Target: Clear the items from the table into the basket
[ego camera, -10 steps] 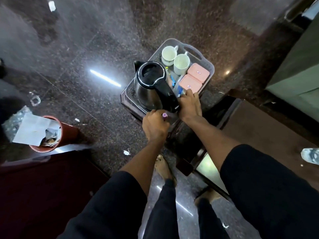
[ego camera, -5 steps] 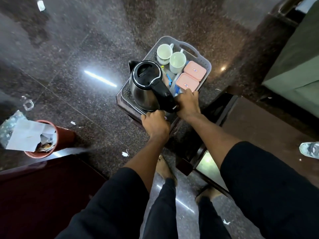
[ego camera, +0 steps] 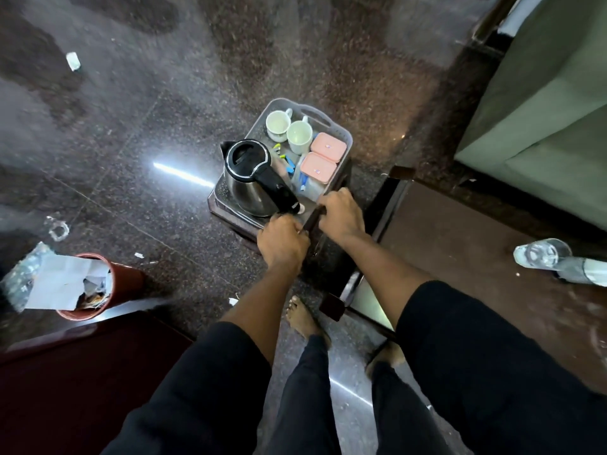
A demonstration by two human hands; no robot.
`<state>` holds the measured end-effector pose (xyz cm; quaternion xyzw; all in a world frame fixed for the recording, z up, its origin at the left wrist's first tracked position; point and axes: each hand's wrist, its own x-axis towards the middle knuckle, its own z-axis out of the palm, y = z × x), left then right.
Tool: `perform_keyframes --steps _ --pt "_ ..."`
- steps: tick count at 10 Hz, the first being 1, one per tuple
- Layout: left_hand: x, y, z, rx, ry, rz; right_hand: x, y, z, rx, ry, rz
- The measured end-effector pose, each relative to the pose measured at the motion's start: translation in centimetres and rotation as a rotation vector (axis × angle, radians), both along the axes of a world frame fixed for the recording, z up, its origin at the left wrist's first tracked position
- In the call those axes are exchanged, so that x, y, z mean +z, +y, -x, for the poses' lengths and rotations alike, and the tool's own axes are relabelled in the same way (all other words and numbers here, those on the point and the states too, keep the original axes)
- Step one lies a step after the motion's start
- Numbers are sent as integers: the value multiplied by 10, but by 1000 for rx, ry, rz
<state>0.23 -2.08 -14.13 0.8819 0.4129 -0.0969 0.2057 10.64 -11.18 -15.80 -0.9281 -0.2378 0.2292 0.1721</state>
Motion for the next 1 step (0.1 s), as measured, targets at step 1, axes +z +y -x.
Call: perform_keyframes --steps 1 --pt "20 -25 -4 -36 -37 27 10 -24 7 -28 16 7"
